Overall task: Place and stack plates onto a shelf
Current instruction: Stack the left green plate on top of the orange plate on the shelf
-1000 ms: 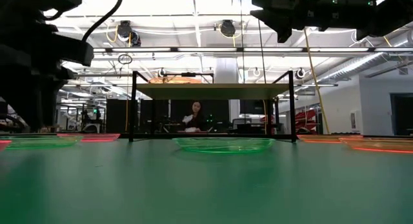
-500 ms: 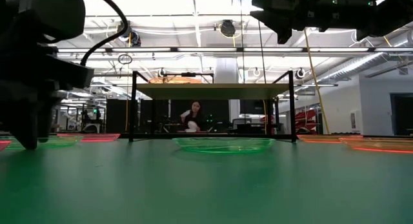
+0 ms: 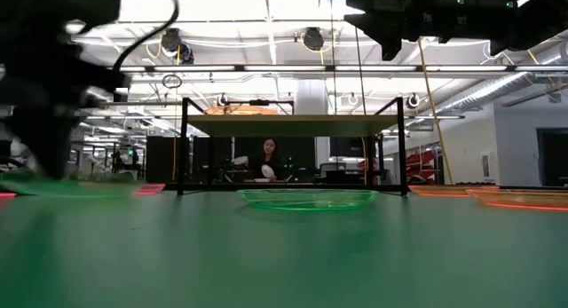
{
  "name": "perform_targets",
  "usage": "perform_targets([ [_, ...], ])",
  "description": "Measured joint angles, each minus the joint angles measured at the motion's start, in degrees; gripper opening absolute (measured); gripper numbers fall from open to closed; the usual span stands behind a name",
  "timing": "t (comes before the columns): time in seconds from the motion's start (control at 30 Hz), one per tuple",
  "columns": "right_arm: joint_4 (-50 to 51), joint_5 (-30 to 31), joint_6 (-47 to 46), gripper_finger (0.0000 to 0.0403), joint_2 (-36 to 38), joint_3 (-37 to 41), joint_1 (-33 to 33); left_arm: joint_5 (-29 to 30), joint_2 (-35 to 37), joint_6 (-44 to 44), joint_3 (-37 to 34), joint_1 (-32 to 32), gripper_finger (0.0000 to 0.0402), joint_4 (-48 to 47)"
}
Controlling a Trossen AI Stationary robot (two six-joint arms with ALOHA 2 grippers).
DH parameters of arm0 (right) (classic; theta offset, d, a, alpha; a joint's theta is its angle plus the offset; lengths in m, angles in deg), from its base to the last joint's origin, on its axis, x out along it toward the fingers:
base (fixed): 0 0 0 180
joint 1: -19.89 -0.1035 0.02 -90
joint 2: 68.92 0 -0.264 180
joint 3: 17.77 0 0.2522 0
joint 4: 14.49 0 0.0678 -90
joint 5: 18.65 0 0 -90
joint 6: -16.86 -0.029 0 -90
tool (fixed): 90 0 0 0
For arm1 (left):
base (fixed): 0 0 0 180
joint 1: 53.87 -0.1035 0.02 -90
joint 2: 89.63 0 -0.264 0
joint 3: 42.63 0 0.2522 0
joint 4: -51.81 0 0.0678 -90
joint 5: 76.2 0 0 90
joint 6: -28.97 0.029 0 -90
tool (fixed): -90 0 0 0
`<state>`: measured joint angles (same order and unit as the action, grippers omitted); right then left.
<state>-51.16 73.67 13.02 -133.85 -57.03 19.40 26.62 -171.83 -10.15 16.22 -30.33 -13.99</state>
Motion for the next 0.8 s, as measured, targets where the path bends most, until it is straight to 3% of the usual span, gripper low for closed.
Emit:
perform_targets([
  [0.17,0.1,2.4,0.0,0.0144,0.0,0.0,0.0,5.3,1.6,8.6,8.9,-0.9,0.0005,-3.4],
  [0.33,0.1,2.4,0.0,0.0144,0.0,0.0,0.0,18.3,1.6,20.5,21.7,-2.1,0.0004,-8.9],
  [0.5,0.0,2.4,0.0,0.0144,0.0,0.0,0.0,25.3,1.7,42.0,31.3,-6.3,0.0004,-6.6],
  [0.6,-0.4,2.4,0.1,0.0144,0.0,0.0,0.0,24.9,1.7,54.6,33.1,-12.3,0.0004,-0.8],
  [0.67,-0.3,2.4,0.1,0.0144,0.0,0.0,0.0,21.1,1.7,60.6,33.0,-17.6,0.0004,2.5],
  [0.8,-0.3,2.3,0.0,0.0144,0.0,0.0,0.0,16.2,0.7,68.2,32.8,-28.0,0.0004,5.3],
])
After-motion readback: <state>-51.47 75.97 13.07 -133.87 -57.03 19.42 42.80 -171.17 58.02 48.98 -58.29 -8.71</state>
